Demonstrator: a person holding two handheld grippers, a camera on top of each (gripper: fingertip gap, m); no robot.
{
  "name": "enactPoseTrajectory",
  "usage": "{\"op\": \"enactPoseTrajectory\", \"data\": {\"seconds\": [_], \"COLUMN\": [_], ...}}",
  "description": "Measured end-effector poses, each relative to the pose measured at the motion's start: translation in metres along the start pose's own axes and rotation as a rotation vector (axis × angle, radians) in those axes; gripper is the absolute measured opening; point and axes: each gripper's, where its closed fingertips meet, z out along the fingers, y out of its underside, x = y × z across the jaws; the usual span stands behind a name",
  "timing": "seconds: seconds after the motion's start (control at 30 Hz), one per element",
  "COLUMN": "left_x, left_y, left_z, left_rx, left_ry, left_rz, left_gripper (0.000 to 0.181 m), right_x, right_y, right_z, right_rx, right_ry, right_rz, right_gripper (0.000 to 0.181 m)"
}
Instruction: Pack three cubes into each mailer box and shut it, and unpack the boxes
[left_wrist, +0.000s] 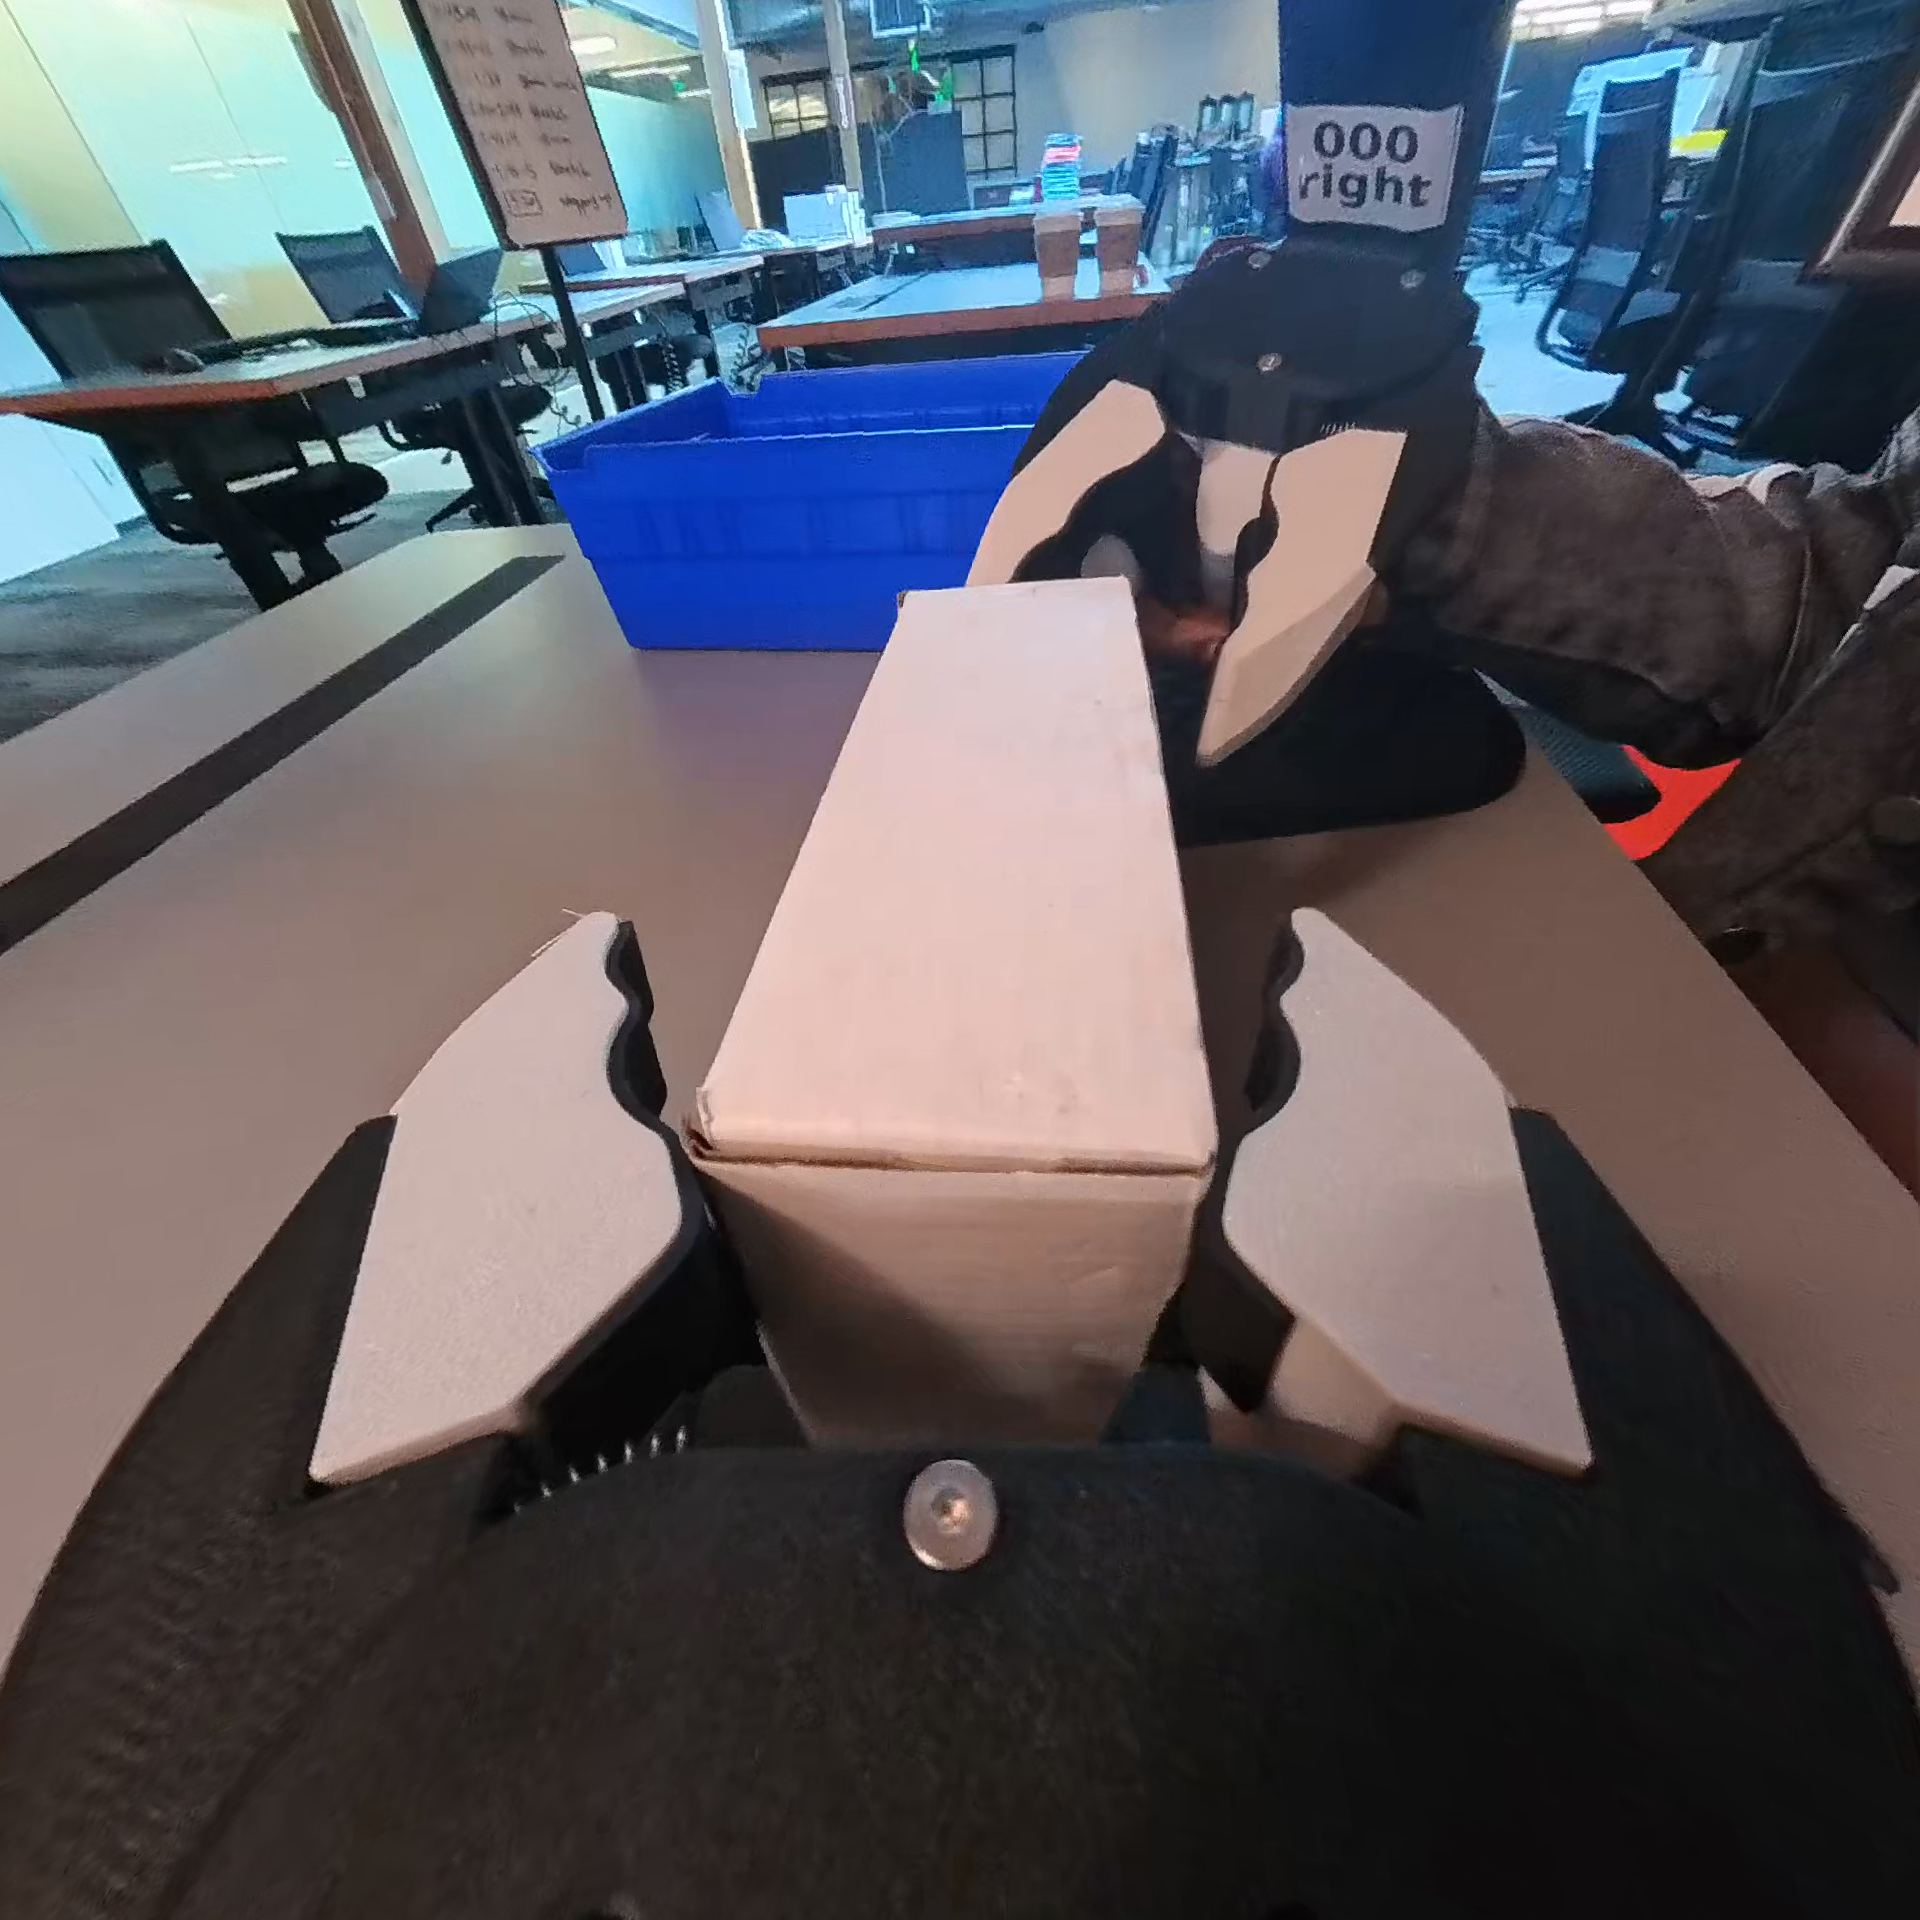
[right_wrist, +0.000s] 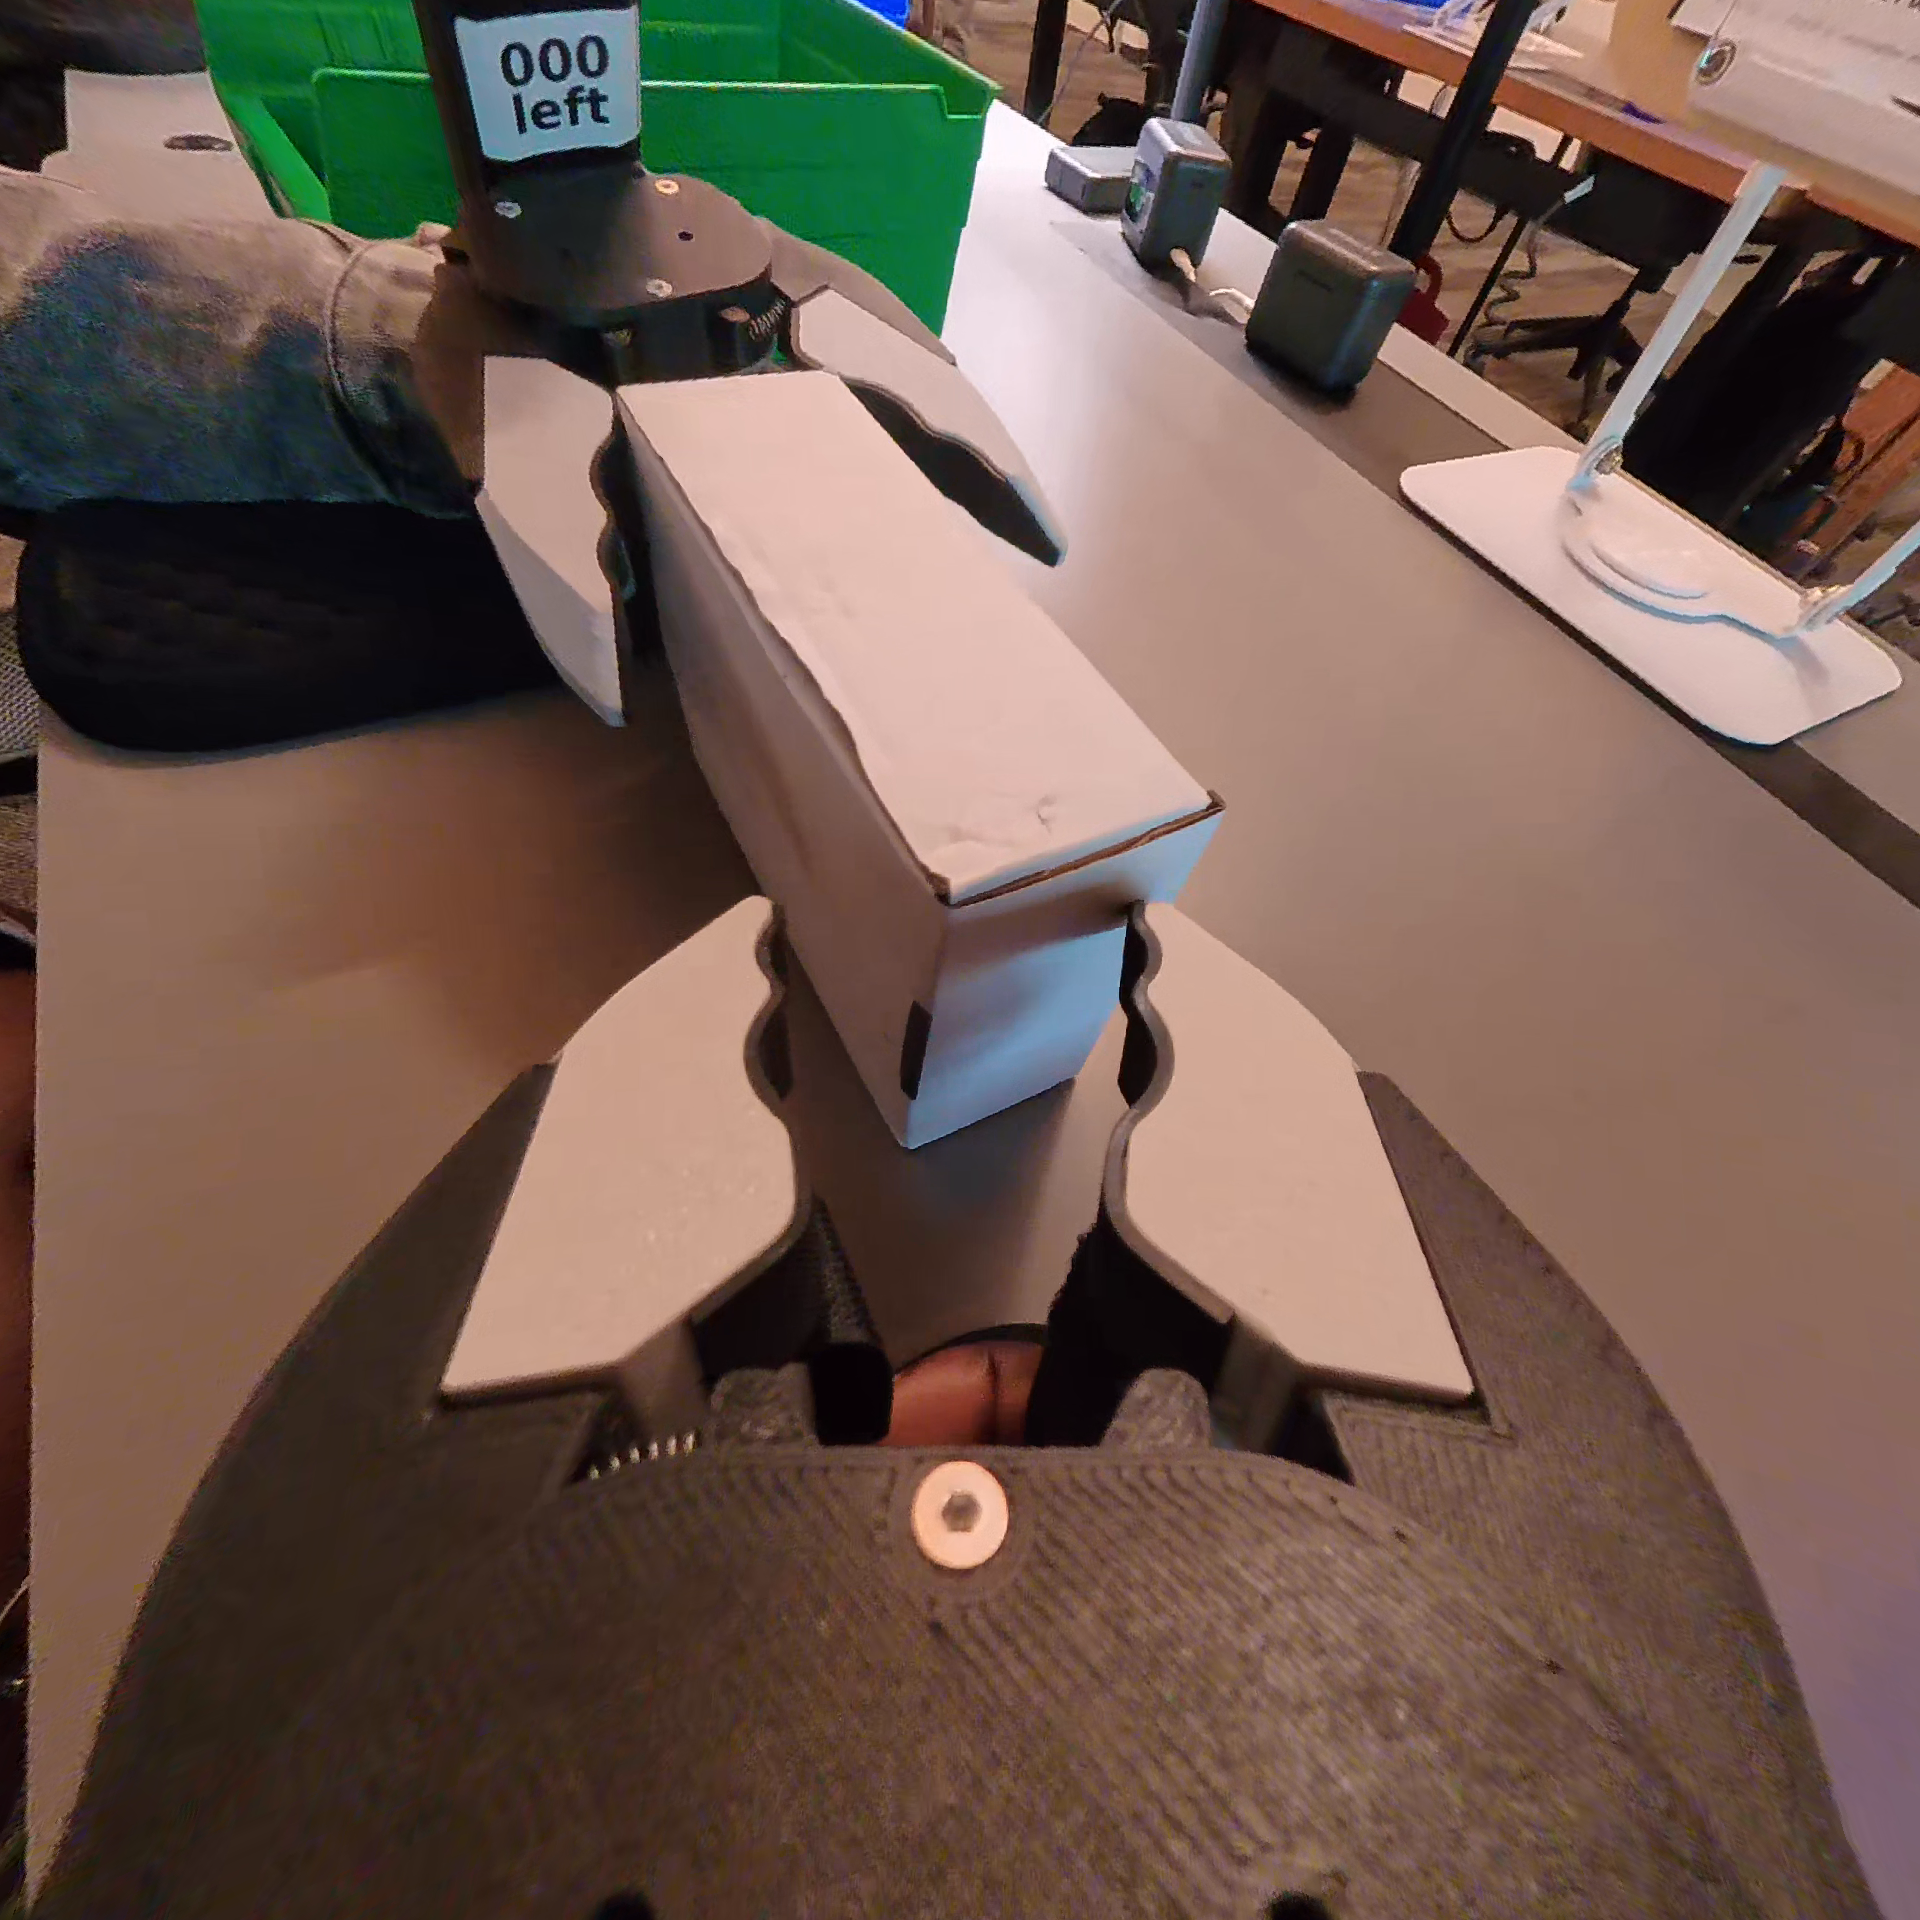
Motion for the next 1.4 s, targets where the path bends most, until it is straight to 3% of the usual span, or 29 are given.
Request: {"op": "enactPoseTrajectory", "data": {"seconds": [0.17, 0.3, 0.5, 0.67, 0.77, 0.93, 1.2, 1.4], "left_x": [-0.005, -0.003, -0.002, -0.002, -0.003, -0.004, -0.002, -0.003], "left_y": [-0.004, -0.007, -0.006, -0.005, -0.005, -0.004, 0.0, 0.001], "left_z": [-0.004, -0.007, -0.008, -0.008, -0.009, -0.009, -0.009, -0.009], "left_rx": [0.039, 0.065, 0.06, 0.052, 0.047, 0.034, -0.006, -0.015], "left_ry": [-0.045, -0.032, -0.014, -0.017, -0.026, -0.042, -0.025, -0.03], "left_rz": [0.009, 0.017, 0.009, 0.014, 0.02, 0.024, 0.036, 0.029], "left_gripper": [0.115, 0.094, 0.088, 0.087, 0.086, 0.086, 0.085, 0.085], "right_x": [-0.001, -0.004, -0.006, -0.002, -0.015, -0.017, -0.024, -0.023], "right_y": [0.004, 0.007, 0.003, -0.035, -0.053, -0.055, -0.058, -0.06], "right_z": [0.0, 0.001, -0.006, -0.023, -0.013, 0.011, 0.015, 0.023], "right_rx": [-0.01, -0.013, -0.029, 0.002, -0.021, -0.123, -0.23, -0.274], "right_ry": [-0.009, -0.018, -0.05, -0.041, -0.042, 0.186, 0.328, 0.347], "right_rz": [0.002, -0.008, -0.068, -0.232, -0.385, -0.785, -1.03, -1.031], "right_gripper": [0.057, 0.057, 0.058, 0.052, 0.041, 0.034, 0.029, 0.025]}}
